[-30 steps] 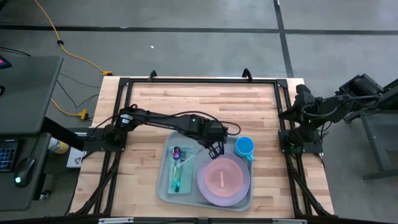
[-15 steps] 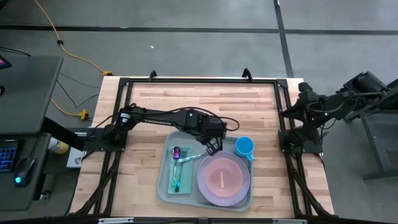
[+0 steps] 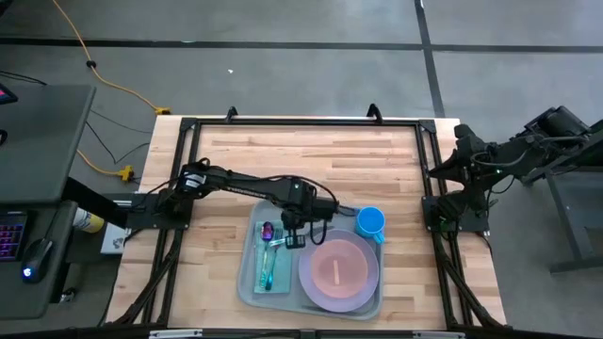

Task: Set up tray
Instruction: Adjust the green knife on the blue napkin

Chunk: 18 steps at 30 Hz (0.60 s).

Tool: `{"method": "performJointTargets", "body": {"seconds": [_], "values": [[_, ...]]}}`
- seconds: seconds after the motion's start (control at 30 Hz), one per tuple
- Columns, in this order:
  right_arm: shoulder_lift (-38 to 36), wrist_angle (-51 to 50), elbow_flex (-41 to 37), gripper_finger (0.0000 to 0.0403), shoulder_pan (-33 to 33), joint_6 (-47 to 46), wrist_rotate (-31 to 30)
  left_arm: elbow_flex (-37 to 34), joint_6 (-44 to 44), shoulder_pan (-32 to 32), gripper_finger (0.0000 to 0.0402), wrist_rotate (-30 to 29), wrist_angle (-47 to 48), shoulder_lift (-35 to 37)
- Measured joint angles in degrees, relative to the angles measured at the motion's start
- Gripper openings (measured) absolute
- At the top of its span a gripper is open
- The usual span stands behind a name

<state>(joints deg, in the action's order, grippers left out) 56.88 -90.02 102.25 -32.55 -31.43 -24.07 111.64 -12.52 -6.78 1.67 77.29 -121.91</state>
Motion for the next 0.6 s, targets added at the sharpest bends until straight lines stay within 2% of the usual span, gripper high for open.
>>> {"method": "performJointTargets", "body": {"seconds": [0.17, 0.27, 0.33, 0.43, 0.6], "values": [[0.0, 0.0, 0.0, 0.0, 0.01, -0.61, 0.03, -5.34, 7.81, 0.58, 0.004, 0.54, -9.1, 0.02], [0.0, 0.0, -0.01, 0.0, 0.01, -1.14, 0.23, -8.16, 9.64, 0.56, 0.0054, 1.19, -16.81, 0.02], [0.0, 0.0, -0.01, 0.0, -0.01, -1.52, 0.48, -8.48, 9.97, 0.72, 0.0069, 1.27, -18.42, 0.01], [0.02, 0.0, 0.0, 0.0, 0.0, -1.68, 0.5, -8.39, 12.46, 0.77, 0.0106, 1.27, -19.82, 0.02], [0.02, 0.0, -0.01, 0.0, 0.01, -2.18, 0.5, -8.42, 15.69, 0.78, 0.0195, 1.27, -17.35, 0.02]]}}
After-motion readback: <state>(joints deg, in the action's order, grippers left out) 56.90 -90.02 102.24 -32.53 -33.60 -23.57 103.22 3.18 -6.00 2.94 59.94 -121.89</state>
